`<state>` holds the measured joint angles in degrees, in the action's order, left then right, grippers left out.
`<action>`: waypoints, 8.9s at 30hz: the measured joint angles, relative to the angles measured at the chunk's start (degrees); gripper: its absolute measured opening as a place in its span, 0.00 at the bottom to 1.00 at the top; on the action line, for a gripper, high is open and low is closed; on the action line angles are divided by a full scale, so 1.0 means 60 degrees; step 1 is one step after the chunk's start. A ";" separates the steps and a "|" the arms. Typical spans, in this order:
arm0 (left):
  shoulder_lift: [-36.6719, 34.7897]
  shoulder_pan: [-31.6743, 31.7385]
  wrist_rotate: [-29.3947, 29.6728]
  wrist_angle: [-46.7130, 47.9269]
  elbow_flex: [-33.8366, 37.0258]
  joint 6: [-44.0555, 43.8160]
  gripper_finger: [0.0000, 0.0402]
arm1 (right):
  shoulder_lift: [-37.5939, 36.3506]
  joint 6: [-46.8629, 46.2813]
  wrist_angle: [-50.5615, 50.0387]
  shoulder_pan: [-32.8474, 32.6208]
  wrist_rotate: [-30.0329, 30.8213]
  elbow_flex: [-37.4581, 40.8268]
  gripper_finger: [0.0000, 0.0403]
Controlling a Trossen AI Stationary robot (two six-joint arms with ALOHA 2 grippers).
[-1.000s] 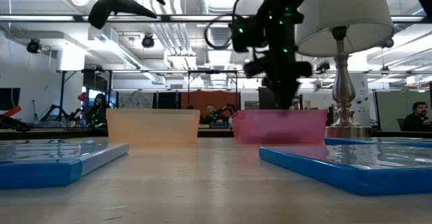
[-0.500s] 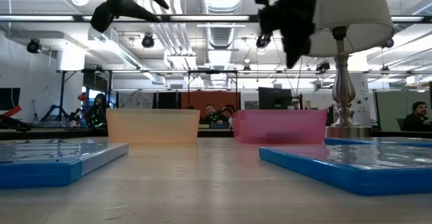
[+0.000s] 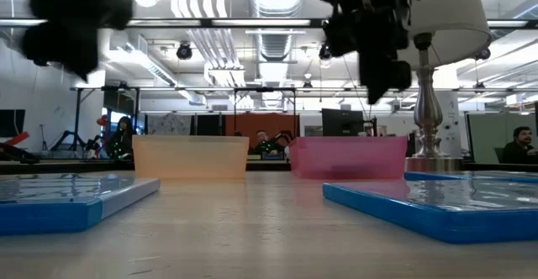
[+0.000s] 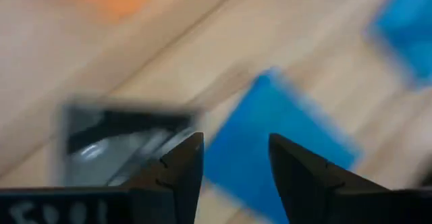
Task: Pick & place jewel cases by type
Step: Put the black CD case into the pink bin
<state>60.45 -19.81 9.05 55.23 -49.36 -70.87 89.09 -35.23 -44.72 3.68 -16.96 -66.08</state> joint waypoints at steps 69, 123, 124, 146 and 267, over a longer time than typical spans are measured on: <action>0.2248 0.2018 0.1666 -0.4933 0.2538 -0.5541 0.38 | 0.1763 -0.1658 0.3076 -0.0979 0.0854 -0.1446 0.62; 0.4256 -0.0642 -0.1384 0.0017 0.0501 0.3696 0.38 | 0.3519 -0.2212 0.4691 -0.0624 0.0240 -0.1426 0.58; 0.4122 -0.0645 -0.1162 0.0033 0.0401 0.3468 0.38 | 0.3752 -0.2467 0.4817 -0.0554 0.0232 -0.1421 0.58; 0.1420 -0.1246 -0.0240 -0.1048 0.1910 -0.2611 0.38 | 0.5743 -0.3200 0.6862 -0.0590 -0.0016 -0.1985 0.58; 0.2116 -0.2458 0.0309 -0.6624 0.4384 -0.4195 0.38 | 0.6584 -0.0011 0.9094 -0.0746 -0.3247 -0.5176 0.58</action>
<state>73.14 -34.56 10.90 15.48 -23.06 -96.04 128.60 -35.30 9.84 -0.80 -36.44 -97.14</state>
